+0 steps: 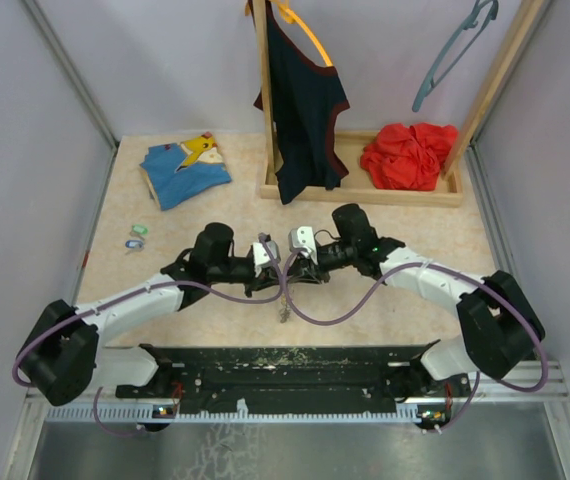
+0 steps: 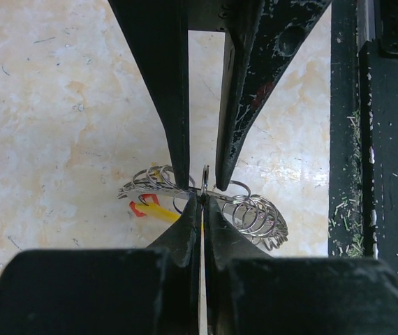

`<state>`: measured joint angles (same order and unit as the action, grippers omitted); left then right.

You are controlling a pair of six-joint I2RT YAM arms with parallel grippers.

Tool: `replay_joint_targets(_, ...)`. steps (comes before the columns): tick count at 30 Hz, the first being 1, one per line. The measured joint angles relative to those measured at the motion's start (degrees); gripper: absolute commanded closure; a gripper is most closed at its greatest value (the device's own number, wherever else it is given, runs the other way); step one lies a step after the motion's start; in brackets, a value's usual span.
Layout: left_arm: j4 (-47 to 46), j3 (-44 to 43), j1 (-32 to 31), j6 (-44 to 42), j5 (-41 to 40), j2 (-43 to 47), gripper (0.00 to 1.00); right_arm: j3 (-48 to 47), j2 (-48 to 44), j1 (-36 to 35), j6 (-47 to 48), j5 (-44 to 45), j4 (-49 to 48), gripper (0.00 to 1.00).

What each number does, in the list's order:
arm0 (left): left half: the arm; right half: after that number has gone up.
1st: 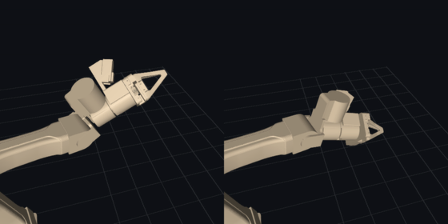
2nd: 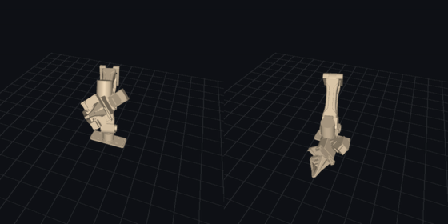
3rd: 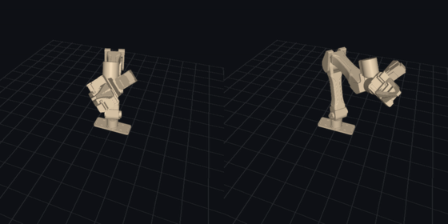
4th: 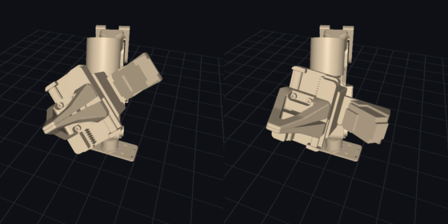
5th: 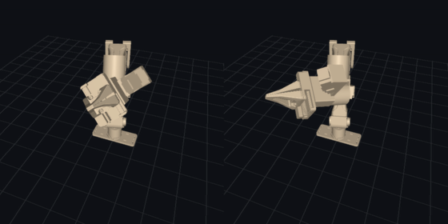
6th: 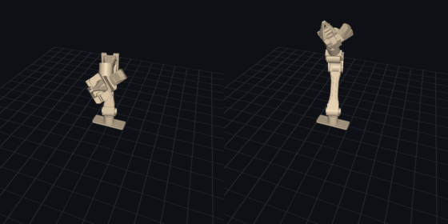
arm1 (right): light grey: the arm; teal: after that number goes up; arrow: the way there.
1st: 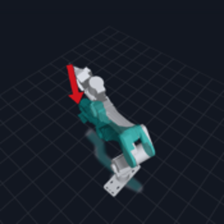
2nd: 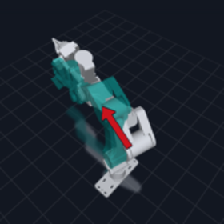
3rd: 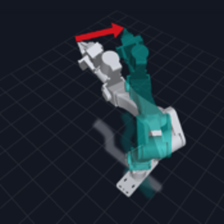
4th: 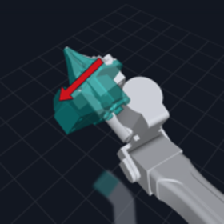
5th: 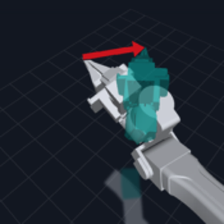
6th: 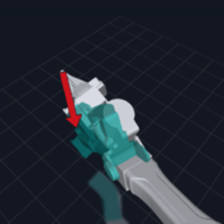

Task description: Put the keys on the keyring

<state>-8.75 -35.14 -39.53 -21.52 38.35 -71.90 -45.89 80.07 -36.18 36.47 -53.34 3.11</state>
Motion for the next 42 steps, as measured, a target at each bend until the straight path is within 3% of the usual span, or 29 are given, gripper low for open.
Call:
replay_joint_targets(8, 0.5, -0.2, -0.3, 0.0, 0.1, -0.1, 1.00, -0.1, 1.5, 0.0, 0.0, -0.7, -0.1, 0.86)
replay_joint_targets(12, 1.0, -0.5, -0.5, 0.0, 0.0, -0.6, 1.00, -0.3, 2.1, 0.0, 0.0, -0.9, 0.0, 1.00)
replay_joint_targets(18, 1.0, -0.5, -0.6, 0.5, -0.7, -0.7, 0.72, -0.3, 2.1, 0.0, 0.0, -1.2, 0.3, 1.00)
replay_joint_targets(21, -0.2, 0.1, -0.5, 2.0, -2.7, 0.3, 0.63, -0.2, 2.1, 0.0, -0.7, -1.3, -0.8, 1.00)
replay_joint_targets(32, -18.4, 14.9, 2.8, 13.0, -7.0, 8.9, 0.55, 5.5, -1.8, 1.0, -6.3, -1.6, -11.2, 1.00)
replay_joint_targets(37, -26.2, 17.6, 6.3, 16.8, -3.3, 7.5, 0.45, 6.4, -1.8, 1.1, -8.2, -2.5, -14.6, 1.00)
replay_joint_targets(42, -30.0, 17.5, 7.2, 17.6, 1.1, 3.4, 0.44, 6.9, -2.0, 1.1, -9.0, -3.5, -16.2, 1.00)
